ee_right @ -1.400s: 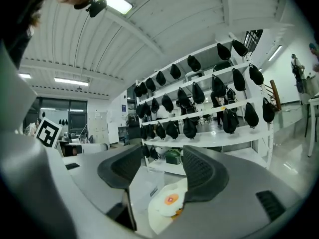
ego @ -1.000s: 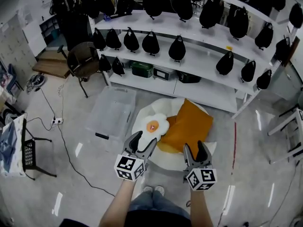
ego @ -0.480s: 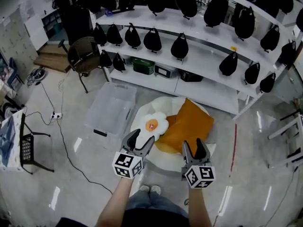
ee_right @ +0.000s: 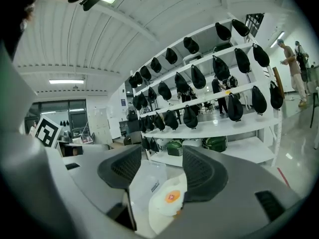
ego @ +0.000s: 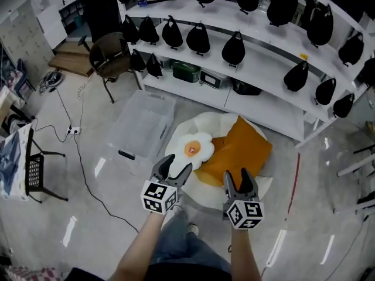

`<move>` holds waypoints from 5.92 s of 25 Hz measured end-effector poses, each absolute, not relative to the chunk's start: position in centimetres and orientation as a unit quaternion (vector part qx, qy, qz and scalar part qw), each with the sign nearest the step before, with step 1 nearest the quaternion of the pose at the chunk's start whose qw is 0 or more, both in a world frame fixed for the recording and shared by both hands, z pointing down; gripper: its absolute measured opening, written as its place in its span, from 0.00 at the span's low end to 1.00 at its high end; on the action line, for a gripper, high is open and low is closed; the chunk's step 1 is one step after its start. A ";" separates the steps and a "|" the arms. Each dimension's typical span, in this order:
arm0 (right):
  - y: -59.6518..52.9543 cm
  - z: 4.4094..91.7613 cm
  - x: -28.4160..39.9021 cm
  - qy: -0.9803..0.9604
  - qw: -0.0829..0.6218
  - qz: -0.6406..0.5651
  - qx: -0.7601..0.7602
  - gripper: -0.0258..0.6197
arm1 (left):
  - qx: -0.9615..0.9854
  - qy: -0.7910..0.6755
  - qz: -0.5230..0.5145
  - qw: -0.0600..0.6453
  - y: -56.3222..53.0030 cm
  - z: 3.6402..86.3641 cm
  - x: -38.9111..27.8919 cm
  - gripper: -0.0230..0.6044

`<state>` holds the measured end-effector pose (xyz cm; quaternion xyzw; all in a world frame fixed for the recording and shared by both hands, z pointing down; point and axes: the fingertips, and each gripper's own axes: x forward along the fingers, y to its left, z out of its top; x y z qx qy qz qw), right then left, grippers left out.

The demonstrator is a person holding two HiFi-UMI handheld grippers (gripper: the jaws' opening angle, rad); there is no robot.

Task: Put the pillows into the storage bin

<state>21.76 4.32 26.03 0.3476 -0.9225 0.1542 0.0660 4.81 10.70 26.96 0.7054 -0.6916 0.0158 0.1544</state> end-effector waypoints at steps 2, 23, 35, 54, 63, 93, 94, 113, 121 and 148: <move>3.8 27.0 20.9 -0.923 0.074 0.159 0.343 0.42 | 0.700 -0.695 0.017 0.162 10.1 27.9 4.0 0.47; -10.4 45.3 5.8 -0.902 0.199 0.187 0.334 0.42 | 0.686 -0.666 0.069 0.287 -4.7 48.1 -8.9 0.47; -16.4 60.9 1.8 -0.872 0.299 0.211 0.326 0.42 | 0.652 -0.658 0.103 0.363 -8.3 64.2 -13.0 0.47; -20.4 83.9 2.1 -0.758 0.497 0.261 0.332 0.49 | 0.597 -0.605 0.187 0.493 -7.9 90.1 -15.4 0.53; -20.1 85.2 1.6 -0.723 0.562 0.241 0.322 0.17 | 0.599 -0.590 0.212 0.499 -8.2 90.8 -14.6 0.35; -14.7 53.5 -1.3 -0.866 0.318 0.199 0.332 0.08 | 0.598 -0.710 0.161 0.335 -4.3 56.6 -17.7 0.17; -14.2 52.8 -1.2 -0.870 0.314 0.195 0.327 0.08 | 0.594 -0.715 0.158 0.332 -3.7 55.8 -17.5 0.17; -6.0 51.6 -14.4 -0.913 0.302 0.164 0.218 0.08 | 0.500 -0.792 0.128 0.326 8.0 54.0 -27.9 0.17; -6.1 57.0 -27.1 -0.913 0.325 0.155 0.192 0.08 | 0.472 -0.801 0.119 0.350 8.8 59.5 -39.5 0.17; -14.1 84.0 -49.6 -0.874 0.440 0.111 0.173 0.31 | 0.418 -0.777 0.146 0.447 4.4 87.3 -61.9 0.31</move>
